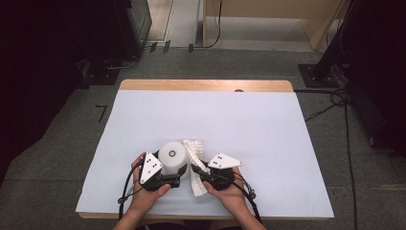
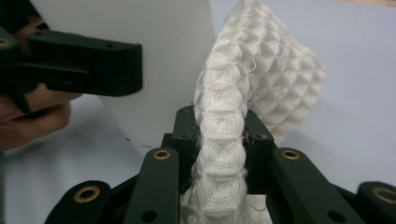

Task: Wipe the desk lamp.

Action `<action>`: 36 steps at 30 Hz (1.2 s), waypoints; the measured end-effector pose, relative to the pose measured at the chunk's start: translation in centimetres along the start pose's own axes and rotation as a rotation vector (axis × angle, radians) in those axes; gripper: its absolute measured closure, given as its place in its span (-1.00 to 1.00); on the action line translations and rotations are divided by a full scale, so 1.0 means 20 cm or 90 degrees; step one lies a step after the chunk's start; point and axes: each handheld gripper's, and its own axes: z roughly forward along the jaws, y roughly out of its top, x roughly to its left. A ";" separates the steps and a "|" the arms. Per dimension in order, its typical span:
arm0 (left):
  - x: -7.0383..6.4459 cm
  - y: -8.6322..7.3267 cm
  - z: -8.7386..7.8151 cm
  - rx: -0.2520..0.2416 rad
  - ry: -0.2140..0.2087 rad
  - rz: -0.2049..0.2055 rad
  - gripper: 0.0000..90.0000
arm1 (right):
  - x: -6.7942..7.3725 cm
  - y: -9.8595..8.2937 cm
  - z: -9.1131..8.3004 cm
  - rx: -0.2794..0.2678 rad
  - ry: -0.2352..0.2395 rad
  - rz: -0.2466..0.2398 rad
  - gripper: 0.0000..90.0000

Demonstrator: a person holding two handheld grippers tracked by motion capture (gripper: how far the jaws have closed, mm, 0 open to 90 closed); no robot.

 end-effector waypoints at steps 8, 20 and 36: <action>0.01 -0.01 0.00 0.001 -0.028 0.020 -0.81 | 0.06 0.11 -0.13 -0.097 0.015 -0.054 0.61; 0.03 0.03 0.03 -0.028 -0.027 0.014 -0.81 | 0.05 0.08 -0.13 -0.083 0.027 -0.044 0.61; 0.06 0.03 0.26 0.014 0.080 0.019 -0.81 | -0.18 -0.02 -0.35 -0.104 -0.124 0.038 0.61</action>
